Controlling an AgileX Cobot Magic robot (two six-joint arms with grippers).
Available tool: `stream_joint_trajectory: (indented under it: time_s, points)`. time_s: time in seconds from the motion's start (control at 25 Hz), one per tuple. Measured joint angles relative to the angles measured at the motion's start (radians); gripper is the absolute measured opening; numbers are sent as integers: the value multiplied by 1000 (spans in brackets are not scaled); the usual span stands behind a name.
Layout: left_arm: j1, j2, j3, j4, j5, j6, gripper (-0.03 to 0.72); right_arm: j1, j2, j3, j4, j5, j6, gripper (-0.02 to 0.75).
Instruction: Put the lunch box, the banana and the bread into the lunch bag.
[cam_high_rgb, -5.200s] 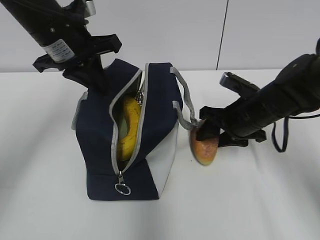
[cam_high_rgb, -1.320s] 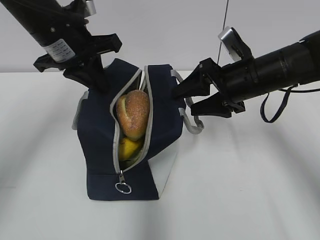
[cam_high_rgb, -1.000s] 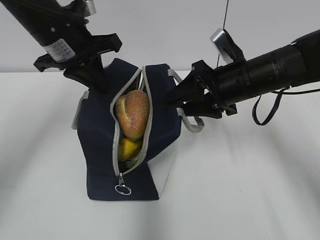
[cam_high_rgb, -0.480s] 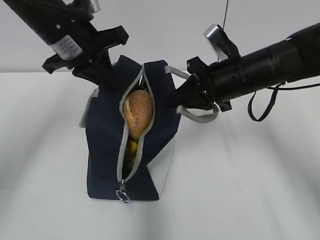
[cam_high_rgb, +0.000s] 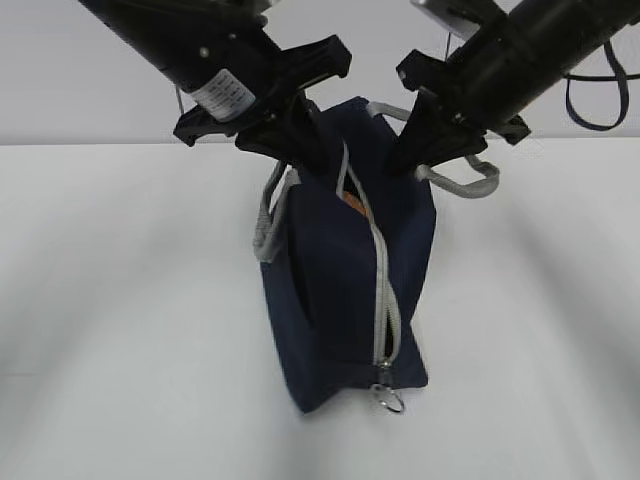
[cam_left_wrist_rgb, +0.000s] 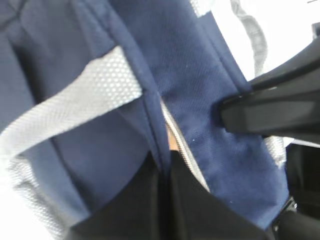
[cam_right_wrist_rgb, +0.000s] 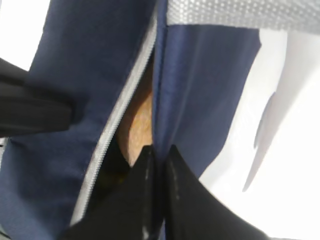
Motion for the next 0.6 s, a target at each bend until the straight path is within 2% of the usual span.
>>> stream_joint_trajectory:
  time_s: [0.36,0.6]
  points:
    - [-5,1,0,-6,-101,0,-3,0,-2,-56,-96,18,84,-3]
    - [25,11,0,-6,-130,0,-3,0,-2,-56,-124,11,110,-3]
